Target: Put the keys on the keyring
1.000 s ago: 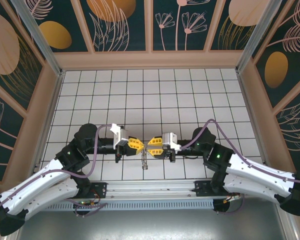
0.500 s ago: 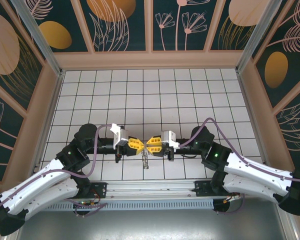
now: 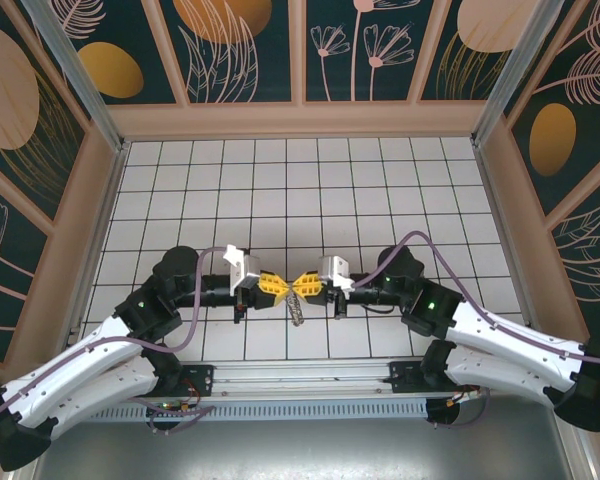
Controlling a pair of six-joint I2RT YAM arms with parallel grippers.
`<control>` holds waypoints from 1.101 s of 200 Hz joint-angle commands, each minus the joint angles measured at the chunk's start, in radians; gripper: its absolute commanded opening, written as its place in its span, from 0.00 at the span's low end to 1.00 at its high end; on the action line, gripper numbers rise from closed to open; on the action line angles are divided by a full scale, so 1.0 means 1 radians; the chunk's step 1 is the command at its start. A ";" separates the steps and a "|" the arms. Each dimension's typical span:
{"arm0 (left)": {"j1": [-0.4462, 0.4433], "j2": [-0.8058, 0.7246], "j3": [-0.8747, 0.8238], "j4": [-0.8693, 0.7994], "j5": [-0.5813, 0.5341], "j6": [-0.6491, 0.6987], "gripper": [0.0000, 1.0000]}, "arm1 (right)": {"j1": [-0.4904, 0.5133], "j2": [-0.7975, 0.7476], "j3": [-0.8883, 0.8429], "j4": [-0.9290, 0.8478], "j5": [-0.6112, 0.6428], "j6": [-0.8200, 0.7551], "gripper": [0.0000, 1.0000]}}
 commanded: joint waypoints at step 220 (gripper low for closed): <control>-0.005 0.028 0.009 0.092 -0.080 -0.075 0.00 | 0.151 0.042 0.128 -0.198 0.267 -0.166 0.08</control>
